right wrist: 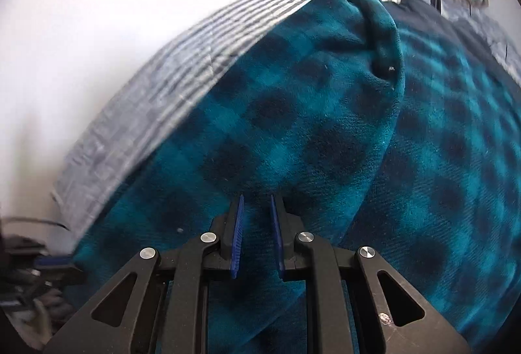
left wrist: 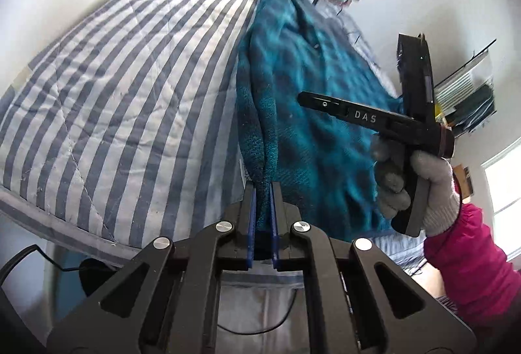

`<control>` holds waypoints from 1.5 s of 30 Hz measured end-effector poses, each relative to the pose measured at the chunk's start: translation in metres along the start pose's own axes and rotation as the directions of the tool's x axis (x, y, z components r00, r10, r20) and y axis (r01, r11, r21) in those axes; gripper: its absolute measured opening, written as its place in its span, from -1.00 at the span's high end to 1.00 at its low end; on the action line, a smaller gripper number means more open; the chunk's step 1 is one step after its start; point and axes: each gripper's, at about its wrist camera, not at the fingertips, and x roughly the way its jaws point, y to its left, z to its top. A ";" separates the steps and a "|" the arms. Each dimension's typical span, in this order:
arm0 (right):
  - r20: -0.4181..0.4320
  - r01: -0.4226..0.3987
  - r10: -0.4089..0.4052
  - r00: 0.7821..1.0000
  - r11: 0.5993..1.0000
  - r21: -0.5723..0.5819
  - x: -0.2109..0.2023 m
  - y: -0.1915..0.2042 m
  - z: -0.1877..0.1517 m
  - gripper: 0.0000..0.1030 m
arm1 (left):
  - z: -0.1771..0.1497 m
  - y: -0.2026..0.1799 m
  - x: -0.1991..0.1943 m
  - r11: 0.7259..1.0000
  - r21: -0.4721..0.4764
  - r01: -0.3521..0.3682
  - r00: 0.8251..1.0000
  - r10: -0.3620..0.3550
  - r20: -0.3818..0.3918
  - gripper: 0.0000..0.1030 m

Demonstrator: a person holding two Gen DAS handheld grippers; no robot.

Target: Fold large clothes

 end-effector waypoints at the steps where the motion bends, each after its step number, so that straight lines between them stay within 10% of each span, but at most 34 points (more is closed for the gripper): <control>1: 0.003 -0.011 0.011 1.000 1.000 0.013 -0.004 -0.001 0.004 0.57 | 0.000 -0.001 -0.003 1.000 0.003 0.004 1.000 -0.004 0.008 0.91; 4: 0.019 -0.033 0.032 0.999 0.999 0.030 -0.011 0.000 0.018 0.15 | -0.002 -0.009 -0.007 0.999 0.043 -0.003 1.000 0.002 0.021 0.91; 9: -0.020 -0.059 0.060 0.998 0.997 0.058 0.001 0.013 0.047 -0.01 | -0.002 -0.027 0.000 0.998 0.069 -0.009 1.000 0.007 0.031 0.91; 25: -0.162 0.170 -0.178 0.971 0.983 -0.064 0.069 0.065 0.072 -0.03 | 0.003 -0.074 0.010 0.980 0.191 -0.051 0.997 0.040 0.059 0.91; 30: -0.151 0.234 -0.245 0.958 0.968 -0.087 0.067 0.058 0.065 0.73 | 0.001 -0.100 0.019 0.967 0.248 -0.066 0.997 0.052 0.065 0.92; 36: -0.052 -0.001 0.008 0.999 0.992 0.128 0.029 0.008 0.059 0.88 | -0.001 -0.131 0.025 0.941 0.331 -0.071 0.996 0.050 0.071 0.92; 45: 0.207 -0.270 0.207 0.956 0.896 0.352 -0.036 -0.081 0.020 0.89 | -0.016 -0.182 0.037 0.868 0.487 -0.093 0.995 0.065 0.075 0.92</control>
